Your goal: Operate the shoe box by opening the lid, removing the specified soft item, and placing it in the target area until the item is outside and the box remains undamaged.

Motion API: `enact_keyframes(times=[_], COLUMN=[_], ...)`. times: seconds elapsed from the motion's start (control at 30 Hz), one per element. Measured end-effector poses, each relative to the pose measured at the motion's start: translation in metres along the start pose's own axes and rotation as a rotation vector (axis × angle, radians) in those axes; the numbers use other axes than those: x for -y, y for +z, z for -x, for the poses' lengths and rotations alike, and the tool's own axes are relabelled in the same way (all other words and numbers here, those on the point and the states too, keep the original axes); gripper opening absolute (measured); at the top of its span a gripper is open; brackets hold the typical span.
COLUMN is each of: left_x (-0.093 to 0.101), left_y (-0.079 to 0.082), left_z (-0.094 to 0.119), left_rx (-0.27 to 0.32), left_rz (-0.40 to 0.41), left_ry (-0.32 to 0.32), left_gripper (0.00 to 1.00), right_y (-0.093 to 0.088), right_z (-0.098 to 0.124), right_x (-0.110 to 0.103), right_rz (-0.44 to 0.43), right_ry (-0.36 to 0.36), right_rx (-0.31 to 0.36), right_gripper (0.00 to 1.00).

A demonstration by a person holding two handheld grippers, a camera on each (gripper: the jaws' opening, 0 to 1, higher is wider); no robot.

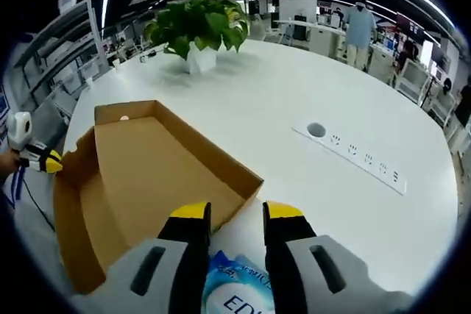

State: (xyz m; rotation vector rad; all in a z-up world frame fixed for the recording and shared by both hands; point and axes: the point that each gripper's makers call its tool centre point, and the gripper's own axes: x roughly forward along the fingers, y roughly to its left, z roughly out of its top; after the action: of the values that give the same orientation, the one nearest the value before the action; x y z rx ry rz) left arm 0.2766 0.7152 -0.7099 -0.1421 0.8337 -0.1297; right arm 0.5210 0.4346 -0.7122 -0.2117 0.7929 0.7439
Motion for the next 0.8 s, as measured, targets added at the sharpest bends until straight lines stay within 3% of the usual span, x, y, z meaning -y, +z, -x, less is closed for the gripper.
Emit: enact_keyframes(times=[0.8], left_x=[-0.003], left_y=[0.001], left_z=[0.000], left_rx=[-0.007], left_rz=[0.020], left_ry=[-0.001], left_gripper=[0.05], right_y=[-0.018], right_z=[-0.031], right_x=[0.003], right_rz=[-0.238], right_ry=[-0.031], right_rx=[-0.137], right_gripper=[0.10])
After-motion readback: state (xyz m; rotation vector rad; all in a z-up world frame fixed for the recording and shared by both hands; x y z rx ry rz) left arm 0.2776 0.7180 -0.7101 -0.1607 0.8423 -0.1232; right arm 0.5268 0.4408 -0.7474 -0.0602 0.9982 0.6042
